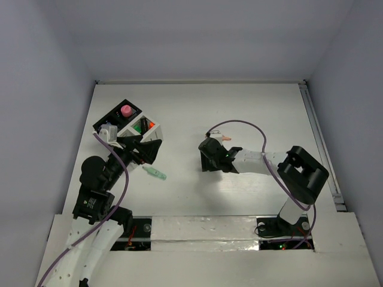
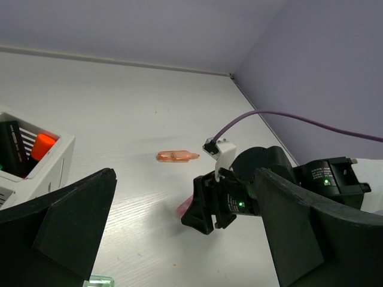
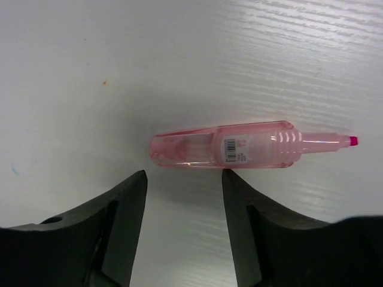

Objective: Sort the stationery into containers
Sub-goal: Move the pen to the corner of the board.

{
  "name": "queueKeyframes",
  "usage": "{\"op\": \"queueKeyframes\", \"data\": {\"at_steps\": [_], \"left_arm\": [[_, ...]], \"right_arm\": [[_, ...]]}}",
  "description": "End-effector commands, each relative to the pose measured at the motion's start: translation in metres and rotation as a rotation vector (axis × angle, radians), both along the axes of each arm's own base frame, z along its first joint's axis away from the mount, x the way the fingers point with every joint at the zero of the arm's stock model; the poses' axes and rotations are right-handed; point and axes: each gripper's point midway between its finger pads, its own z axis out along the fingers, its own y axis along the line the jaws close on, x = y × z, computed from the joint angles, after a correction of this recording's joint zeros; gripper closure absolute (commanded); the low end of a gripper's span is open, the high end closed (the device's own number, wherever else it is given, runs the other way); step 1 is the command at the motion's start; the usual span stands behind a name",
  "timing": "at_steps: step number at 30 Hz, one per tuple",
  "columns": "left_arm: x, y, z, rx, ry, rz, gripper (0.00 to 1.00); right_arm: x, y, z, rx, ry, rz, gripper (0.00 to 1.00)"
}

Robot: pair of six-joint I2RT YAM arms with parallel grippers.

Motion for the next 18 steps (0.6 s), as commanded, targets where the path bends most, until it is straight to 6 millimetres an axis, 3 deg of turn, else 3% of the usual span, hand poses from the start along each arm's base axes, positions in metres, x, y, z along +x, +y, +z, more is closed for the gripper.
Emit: {"op": "queueKeyframes", "data": {"at_steps": [1,4,8,11,18], "left_arm": [[0.000,-0.002,0.019,-0.014,-0.065,-0.015,0.01],[0.000,-0.003,0.019,-0.013,-0.062,-0.018,0.01],[0.000,-0.004,0.019,-0.015,-0.062,-0.023,0.01],[0.000,-0.004,0.020,-0.019,-0.065,-0.025,0.01],[0.000,-0.002,0.017,-0.015,-0.059,-0.017,0.01]], "right_arm": [[-0.021,-0.046,-0.026,-0.220,0.068,-0.039,0.44],[-0.026,-0.060,-0.026,-0.246,0.063,-0.070,0.47],[-0.033,-0.062,-0.020,-0.182,0.039,-0.055,0.21],[-0.026,-0.044,-0.014,-0.098,0.001,-0.018,0.11],[-0.001,-0.029,-0.014,-0.059,-0.052,0.005,0.09]]}}
